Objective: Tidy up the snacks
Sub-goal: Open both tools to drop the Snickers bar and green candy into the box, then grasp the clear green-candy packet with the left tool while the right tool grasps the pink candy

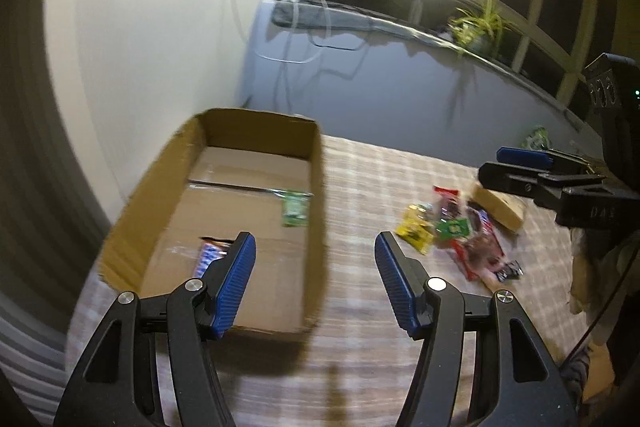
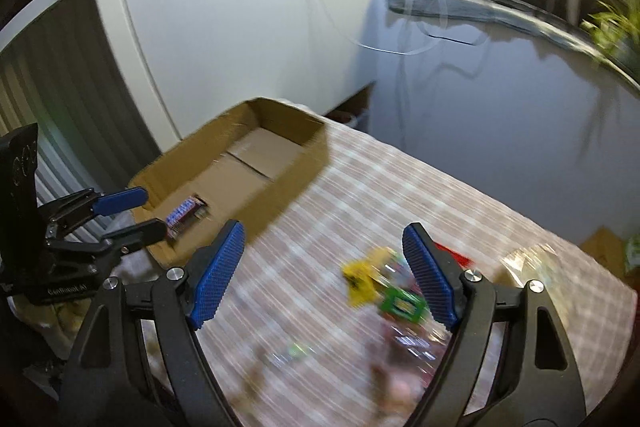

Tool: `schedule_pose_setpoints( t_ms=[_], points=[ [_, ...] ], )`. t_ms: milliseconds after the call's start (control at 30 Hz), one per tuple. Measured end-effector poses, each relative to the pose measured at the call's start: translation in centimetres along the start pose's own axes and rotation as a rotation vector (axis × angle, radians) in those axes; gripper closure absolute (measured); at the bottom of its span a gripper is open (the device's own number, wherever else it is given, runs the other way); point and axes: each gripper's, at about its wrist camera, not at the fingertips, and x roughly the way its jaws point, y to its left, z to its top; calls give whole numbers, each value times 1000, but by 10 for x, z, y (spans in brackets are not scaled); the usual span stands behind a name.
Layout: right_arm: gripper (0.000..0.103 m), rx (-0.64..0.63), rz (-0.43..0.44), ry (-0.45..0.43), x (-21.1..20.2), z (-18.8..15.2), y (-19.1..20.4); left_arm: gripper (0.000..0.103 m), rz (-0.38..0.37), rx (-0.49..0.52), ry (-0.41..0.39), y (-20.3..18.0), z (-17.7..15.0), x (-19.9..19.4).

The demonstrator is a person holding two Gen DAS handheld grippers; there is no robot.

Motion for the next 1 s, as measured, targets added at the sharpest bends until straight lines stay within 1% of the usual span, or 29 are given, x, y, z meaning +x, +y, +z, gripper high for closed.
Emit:
schedule_pose_setpoints(
  t_ms=[100,200,367,433,467,500,633,700,767,833,1000],
  points=[
    [19,42,-32,5,-14,-16,-22,42,-30,22,14,-15,-5,3],
    [19,77,-61,15,-28,-33,-45,46,-57,33,34,-29,-10,9],
    [20,102,-70,56,-36,-61,-66,62,-109,48,87,-52,-21,24],
    [26,102,-59,78,-36,-72,-69,67,-126,62,113,-63,-27,30],
    [31,100,-52,92,-34,-77,-69,71,-134,68,124,-67,-30,32],
    [35,100,-43,104,-32,-82,-68,72,-140,73,135,-71,-33,35],
    [42,91,-13,150,-21,-100,-61,72,-161,87,175,-85,-44,45],
    [52,89,-11,180,-11,-106,-59,72,-161,96,192,-90,-47,50],
    [58,108,6,209,-1,-112,-60,72,-162,106,208,-95,-49,55],
    [59,124,16,228,7,-116,-62,72,-160,117,221,-98,-51,59],
    [60,149,0,257,20,-119,-67,72,-146,136,237,-100,-52,67]
  ],
)
